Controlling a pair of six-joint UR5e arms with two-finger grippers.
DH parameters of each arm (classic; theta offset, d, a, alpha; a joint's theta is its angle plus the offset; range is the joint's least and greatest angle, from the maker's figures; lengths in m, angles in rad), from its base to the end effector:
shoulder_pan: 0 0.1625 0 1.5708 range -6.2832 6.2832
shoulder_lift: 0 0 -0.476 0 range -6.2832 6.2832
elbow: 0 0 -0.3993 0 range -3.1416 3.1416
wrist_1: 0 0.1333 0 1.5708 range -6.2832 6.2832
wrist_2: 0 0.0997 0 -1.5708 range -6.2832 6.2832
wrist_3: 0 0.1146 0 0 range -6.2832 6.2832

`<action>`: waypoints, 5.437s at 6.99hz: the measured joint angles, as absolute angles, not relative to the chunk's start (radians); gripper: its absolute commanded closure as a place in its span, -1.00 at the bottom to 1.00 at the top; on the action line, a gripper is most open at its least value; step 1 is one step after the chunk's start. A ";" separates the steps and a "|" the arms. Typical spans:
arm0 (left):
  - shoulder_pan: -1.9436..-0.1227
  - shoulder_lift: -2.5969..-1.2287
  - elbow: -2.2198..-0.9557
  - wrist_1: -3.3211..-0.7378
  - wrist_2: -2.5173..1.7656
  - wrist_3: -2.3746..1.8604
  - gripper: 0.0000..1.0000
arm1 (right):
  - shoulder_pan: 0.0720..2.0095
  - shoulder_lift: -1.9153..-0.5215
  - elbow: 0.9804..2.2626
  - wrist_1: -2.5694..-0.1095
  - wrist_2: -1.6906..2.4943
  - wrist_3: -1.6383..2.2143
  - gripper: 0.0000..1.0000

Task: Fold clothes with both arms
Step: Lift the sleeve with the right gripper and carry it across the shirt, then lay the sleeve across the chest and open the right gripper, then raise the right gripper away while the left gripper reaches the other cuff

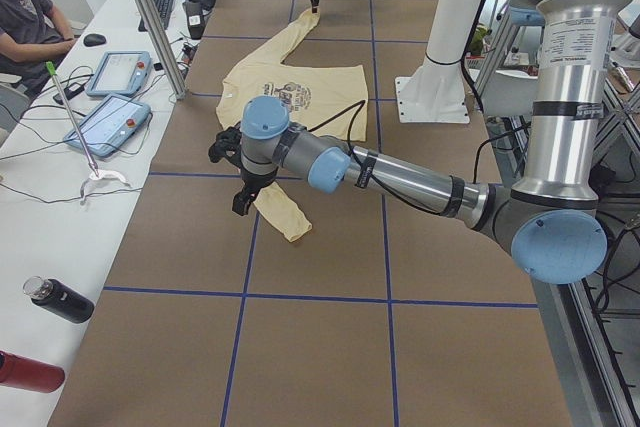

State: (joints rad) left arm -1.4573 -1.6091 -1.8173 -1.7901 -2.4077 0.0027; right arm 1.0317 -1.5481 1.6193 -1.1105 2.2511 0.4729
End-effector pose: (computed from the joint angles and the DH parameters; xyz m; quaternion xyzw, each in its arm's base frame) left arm 0.0117 -0.5279 0.5450 0.2057 0.4055 0.1526 0.8775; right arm -0.2248 -0.4950 0.6362 0.0605 -0.4016 -0.1177 0.9062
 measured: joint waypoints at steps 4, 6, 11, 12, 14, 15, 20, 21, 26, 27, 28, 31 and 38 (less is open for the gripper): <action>-1.457 -1.609 -1.814 -1.789 -2.426 0.002 -0.99 | 1.056 -1.372 1.791 -1.110 2.301 0.648 1.00; -1.457 -1.609 -1.810 -1.789 -2.425 0.002 -0.99 | 1.049 -1.191 1.809 -1.118 2.330 0.690 1.00; -1.457 -1.606 -1.790 -1.786 -2.421 -0.001 -0.99 | 0.827 -0.712 1.397 -1.116 2.158 0.689 1.00; -1.457 -1.606 -1.785 -1.786 -2.421 -0.001 -0.99 | 0.780 -0.663 1.311 -1.114 2.096 0.687 1.00; -1.457 -1.606 -1.780 -1.786 -2.421 -0.002 -0.99 | 0.729 -0.574 1.163 -1.113 2.017 0.686 1.00; -1.457 -1.606 -1.779 -1.786 -2.421 -0.002 -0.99 | 0.714 -0.543 1.120 -1.113 1.986 0.686 1.00; -1.457 -1.607 -1.759 -1.791 -2.424 0.001 -0.99 | 0.601 -0.507 1.092 -0.974 1.708 0.727 -1.00; -1.457 -1.608 -1.757 -1.792 -2.424 0.001 -0.99 | 0.591 -0.507 1.092 -0.957 1.680 0.748 -1.00; -1.426 -1.612 -1.769 -1.882 -2.381 -0.222 -0.99 | 0.622 -0.537 1.231 -1.192 1.715 0.869 -1.00; -1.371 -1.601 -1.778 -1.961 -2.317 -0.366 -0.99 | 0.658 -0.553 1.299 -1.331 1.781 0.873 -1.00; -1.298 -1.575 -1.784 -2.055 -2.241 -0.512 -0.99 | 0.697 -0.585 1.366 -1.438 1.848 0.873 -1.00; -1.027 -1.458 -1.772 -2.312 -1.972 -0.875 -0.99 | 0.797 -0.771 1.633 -1.673 1.996 0.840 -1.00; -0.839 -1.440 -1.560 -2.568 -1.812 -1.017 -0.71 | 0.836 -0.917 1.801 -1.726 2.037 0.785 -1.00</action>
State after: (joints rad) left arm -0.8389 -1.4401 -1.5600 -2.5678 -1.8122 -1.0167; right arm 0.8359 -0.9172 1.8009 -1.7258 2.0370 0.7847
